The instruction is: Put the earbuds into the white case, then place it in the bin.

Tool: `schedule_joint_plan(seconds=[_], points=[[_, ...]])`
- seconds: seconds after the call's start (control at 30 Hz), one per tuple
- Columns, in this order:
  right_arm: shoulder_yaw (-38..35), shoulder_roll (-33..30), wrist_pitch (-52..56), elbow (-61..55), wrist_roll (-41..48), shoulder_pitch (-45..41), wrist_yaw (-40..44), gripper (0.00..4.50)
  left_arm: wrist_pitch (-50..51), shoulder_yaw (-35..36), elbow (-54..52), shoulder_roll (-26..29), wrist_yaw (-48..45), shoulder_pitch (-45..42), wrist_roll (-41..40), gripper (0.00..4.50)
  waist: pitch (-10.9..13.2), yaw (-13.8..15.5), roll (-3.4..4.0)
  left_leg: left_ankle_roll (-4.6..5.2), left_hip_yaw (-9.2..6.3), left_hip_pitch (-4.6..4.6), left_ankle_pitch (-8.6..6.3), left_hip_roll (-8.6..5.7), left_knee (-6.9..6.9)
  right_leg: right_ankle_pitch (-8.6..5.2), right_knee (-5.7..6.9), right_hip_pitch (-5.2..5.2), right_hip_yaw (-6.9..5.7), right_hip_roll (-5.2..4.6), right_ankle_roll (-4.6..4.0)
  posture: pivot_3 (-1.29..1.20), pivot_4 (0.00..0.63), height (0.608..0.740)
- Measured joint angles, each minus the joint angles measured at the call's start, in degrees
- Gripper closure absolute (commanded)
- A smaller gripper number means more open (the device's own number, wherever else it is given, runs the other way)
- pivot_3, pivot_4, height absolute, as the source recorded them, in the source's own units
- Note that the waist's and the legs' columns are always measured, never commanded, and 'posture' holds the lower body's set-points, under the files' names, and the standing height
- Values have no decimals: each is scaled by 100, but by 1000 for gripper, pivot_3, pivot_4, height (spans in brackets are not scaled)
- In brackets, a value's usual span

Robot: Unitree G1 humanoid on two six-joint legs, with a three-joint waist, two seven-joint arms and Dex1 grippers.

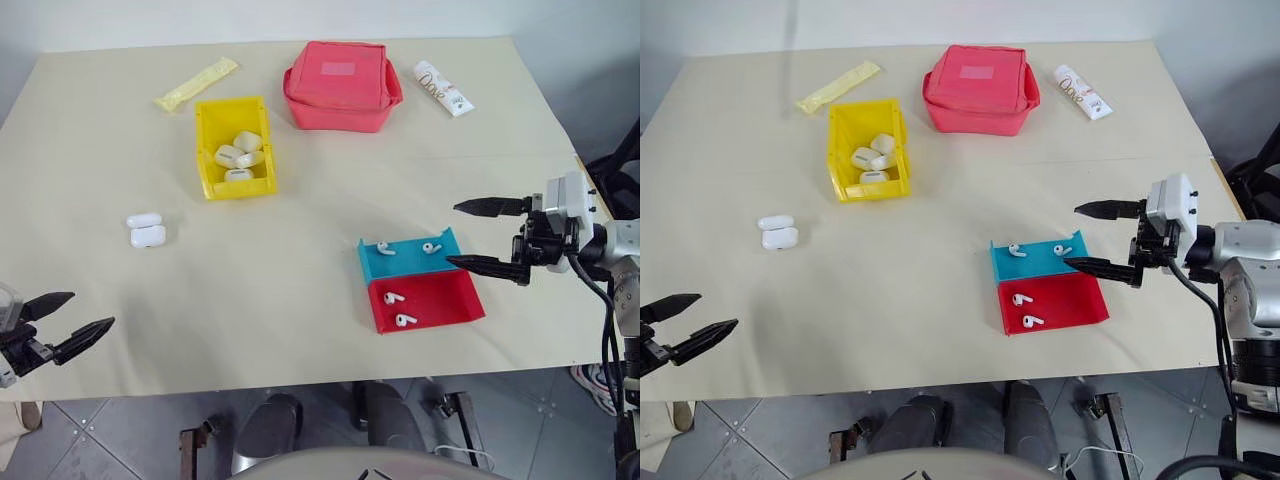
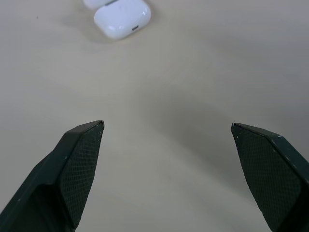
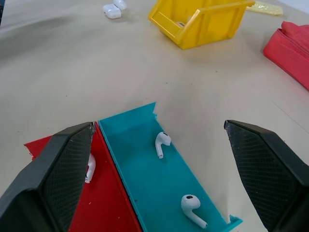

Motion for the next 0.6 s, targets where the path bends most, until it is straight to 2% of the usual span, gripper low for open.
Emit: schedule_joint_plan(seconds=[0.13,0.23,0.33,0.43,0.53,0.6], points=[[197,29,-29,295,-99,-355,165,0,687,-159,-940,-98,925,-417,5,11,-2,-3,-4,-4,0,4,-2,6,0,0,2,1,3,8,-2,0,150,740],[356,68,-119,461,-159,-542,280,0,1876,-518,-1672,-31,1826,-1114,-56,11,-1,-8,-2,-8,0,11,-4,8,0,-2,8,1,6,13,-6,0,150,740],[440,132,-133,672,-228,-734,380,0,3341,-1019,-2117,59,2729,-2185,-117,11,-3,-21,-4,-13,1,19,-6,10,0,-3,13,1,6,21,-7,0,150,740],[518,169,-153,805,-273,-851,447,0,4695,-1403,-2296,5,3396,-3162,-124,11,-3,-35,-5,-18,6,27,-9,13,-2,-6,18,0,1,28,-12,0,150,740],[546,169,-182,885,-271,-846,631,0,6051,-1703,-2211,-373,4068,-4111,50,11,-3,-30,-5,-21,19,38,-9,16,-5,-6,23,1,-5,34,-14,0,150,740],[575,170,-208,921,-261,-864,724,0,6577,-1853,-2044,-649,4536,-4554,160,11,-6,-28,-11,-23,20,43,-8,15,-5,-6,26,2,-7,34,-14,0,150,740]])
